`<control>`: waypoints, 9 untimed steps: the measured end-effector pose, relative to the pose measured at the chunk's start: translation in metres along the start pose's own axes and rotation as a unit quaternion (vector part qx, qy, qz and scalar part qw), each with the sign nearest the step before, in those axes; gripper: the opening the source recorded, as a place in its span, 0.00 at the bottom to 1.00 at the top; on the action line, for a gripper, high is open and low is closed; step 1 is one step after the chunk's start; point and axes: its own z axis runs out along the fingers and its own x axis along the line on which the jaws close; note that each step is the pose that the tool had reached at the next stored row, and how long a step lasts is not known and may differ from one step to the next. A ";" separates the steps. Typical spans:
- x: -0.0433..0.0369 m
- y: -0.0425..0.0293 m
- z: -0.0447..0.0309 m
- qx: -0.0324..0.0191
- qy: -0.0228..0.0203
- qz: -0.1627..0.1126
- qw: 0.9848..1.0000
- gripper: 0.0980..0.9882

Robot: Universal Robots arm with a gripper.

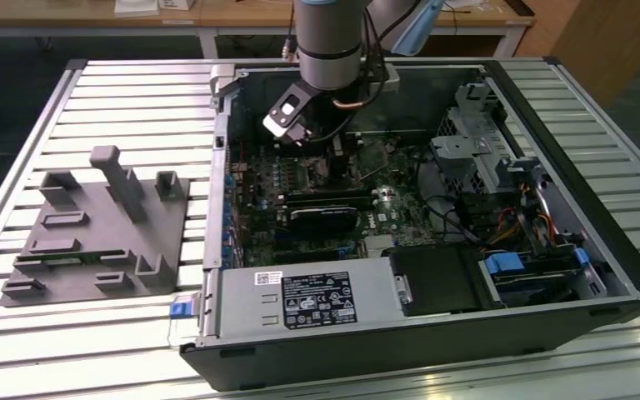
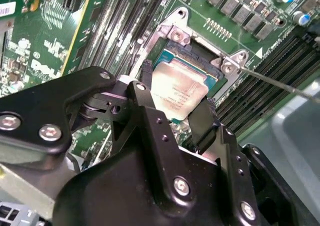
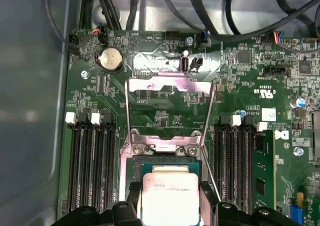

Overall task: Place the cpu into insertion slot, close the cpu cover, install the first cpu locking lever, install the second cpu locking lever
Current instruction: 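Place the cpu into insertion slot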

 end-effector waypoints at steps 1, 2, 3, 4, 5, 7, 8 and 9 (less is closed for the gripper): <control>0.0001 -0.0003 0.0011 0.000 0.000 0.000 1.000 0.50; 0.0002 -0.0003 0.0021 0.000 0.000 0.001 1.000 0.50; 0.0003 -0.0004 0.0029 -0.001 0.000 0.003 1.000 0.50; 0.0004 -0.0005 0.0036 0.000 -0.001 0.006 1.000 0.50; 0.0005 -0.0006 0.0041 0.000 -0.001 0.008 1.000 0.50; 0.0011 -0.0007 0.0050 0.000 -0.001 0.012 1.000 0.50; 0.0015 -0.0007 0.0054 0.000 -0.001 0.014 1.000 0.50; 0.0021 -0.0007 0.0059 0.000 -0.001 0.015 1.000 0.50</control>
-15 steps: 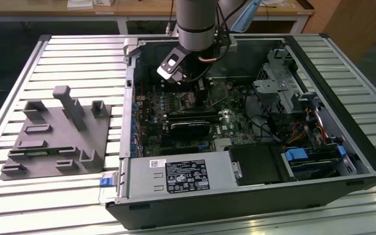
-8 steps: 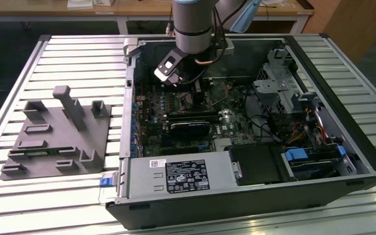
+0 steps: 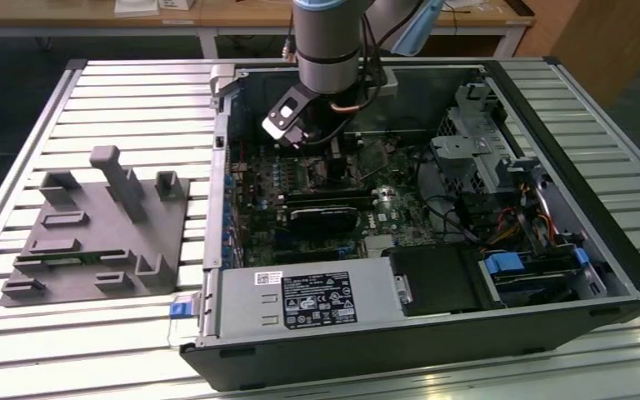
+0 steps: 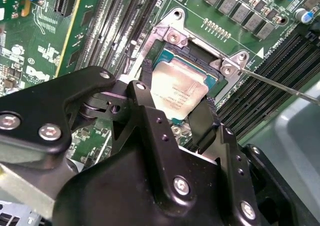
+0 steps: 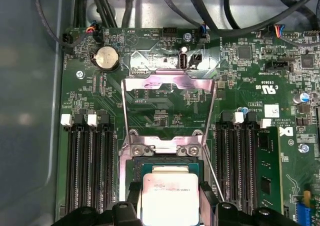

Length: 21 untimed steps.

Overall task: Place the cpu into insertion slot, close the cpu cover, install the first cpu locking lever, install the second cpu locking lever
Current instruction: 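Place the cpu into insertion slot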

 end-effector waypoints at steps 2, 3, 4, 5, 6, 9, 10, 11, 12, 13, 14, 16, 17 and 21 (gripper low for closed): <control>0.0009 -0.0001 0.0007 0.000 0.000 0.001 1.000 0.50; 0.0011 -0.0001 0.0011 0.000 0.001 0.001 1.000 0.50; 0.0011 -0.0001 0.0013 0.000 0.001 0.001 1.000 0.50; 0.0012 -0.0002 0.0017 0.000 0.001 0.001 1.000 0.50; 0.0013 -0.0002 0.0021 0.000 0.001 0.001 1.000 0.50; 0.0015 -0.0003 0.0031 0.000 0.002 0.000 1.000 0.50; 0.0016 -0.0004 0.0035 0.000 0.002 -0.001 1.000 0.50; 0.0016 -0.0004 0.0038 0.000 0.002 -0.002 1.000 0.50; 0.0016 -0.0004 0.0041 0.000 0.002 -0.004 1.000 0.50; 0.0016 -0.0005 0.0044 0.000 0.002 -0.006 1.000 0.50; 0.0016 -0.0005 0.0045 0.000 0.003 -0.009 1.000 0.50; 0.0016 -0.0005 0.0048 0.000 0.003 -0.010 1.000 0.50; 0.0016 -0.0005 0.0051 -0.001 0.003 -0.010 1.000 0.50; 0.0016 -0.0006 0.0060 0.000 0.003 -0.010 1.000 0.50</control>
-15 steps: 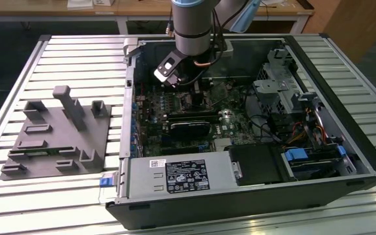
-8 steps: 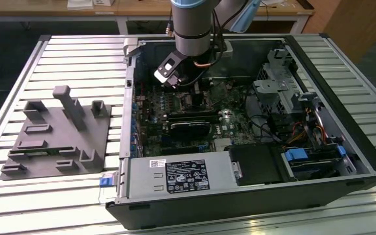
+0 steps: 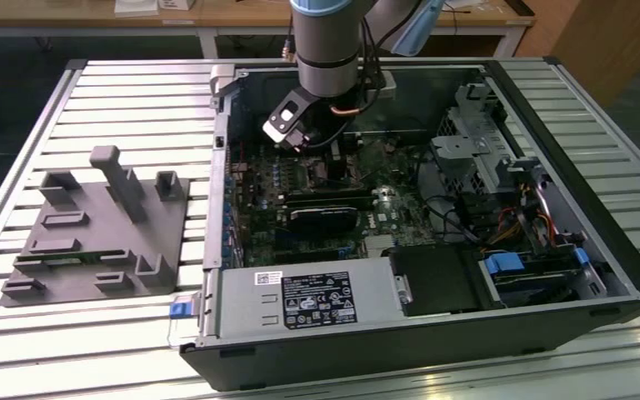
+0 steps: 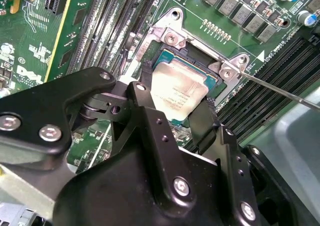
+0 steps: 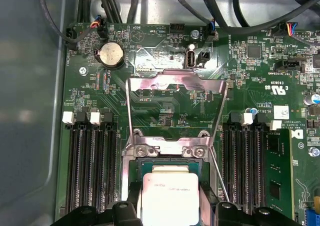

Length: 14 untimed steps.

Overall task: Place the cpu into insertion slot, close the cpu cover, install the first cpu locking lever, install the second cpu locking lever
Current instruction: 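Place the cpu into insertion slot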

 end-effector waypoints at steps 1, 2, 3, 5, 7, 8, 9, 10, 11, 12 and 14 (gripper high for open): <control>0.0000 0.0000 0.0000 0.000 0.000 0.000 1.000 0.50; 0.0000 0.0000 0.0001 0.000 0.000 0.000 1.000 0.50; 0.0000 0.0000 0.0002 0.000 0.000 0.000 1.000 0.50; 0.0000 0.0000 0.0002 0.000 0.000 0.000 1.000 0.50; 0.0001 0.0000 0.0003 0.000 0.000 0.000 1.000 0.51; 0.0001 0.0000 0.0003 0.000 0.000 0.000 1.000 0.51; 0.0000 0.0000 0.0003 0.000 0.000 0.000 1.000 0.58; 0.0000 0.0000 0.0004 0.000 0.000 0.000 1.000 0.58; 0.0001 0.0000 0.0004 0.000 0.000 0.000 1.000 0.58; 0.0000 0.0000 0.0002 0.000 0.000 0.000 1.000 0.58; 0.0001 0.0002 -0.0016 0.000 0.000 0.000 1.000 0.58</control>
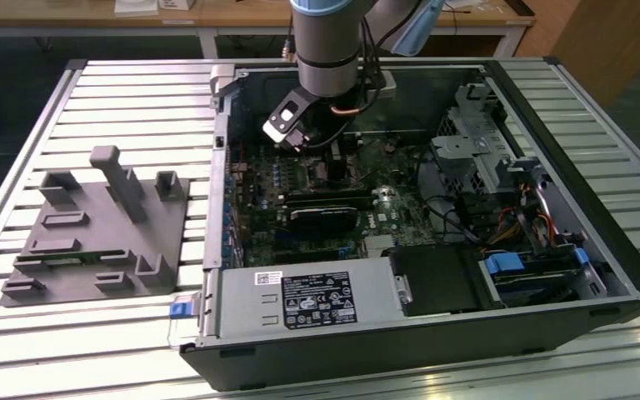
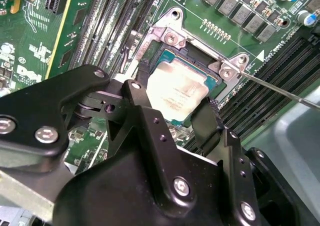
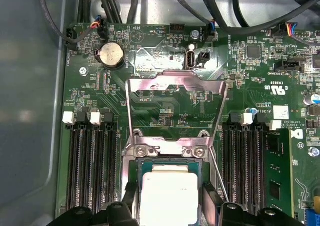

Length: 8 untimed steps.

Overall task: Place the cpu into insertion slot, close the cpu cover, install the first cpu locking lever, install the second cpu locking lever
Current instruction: 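Place the cpu into insertion slot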

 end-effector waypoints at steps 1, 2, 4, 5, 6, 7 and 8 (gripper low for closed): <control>0.0000 0.0001 -0.0014 0.000 0.000 0.000 1.000 0.58; 0.0000 0.0003 -0.0029 0.000 0.000 0.000 1.000 0.58; -0.0001 0.0006 -0.0065 0.000 0.000 0.000 1.000 0.58; -0.0001 0.0008 -0.0081 0.000 0.000 0.000 1.000 0.58; -0.0001 0.0009 -0.0088 0.000 0.000 0.000 1.000 0.58; -0.0001 0.0009 -0.0088 0.000 0.000 0.000 1.000 0.58; -0.0001 0.0009 -0.0088 0.000 0.000 0.000 1.000 0.58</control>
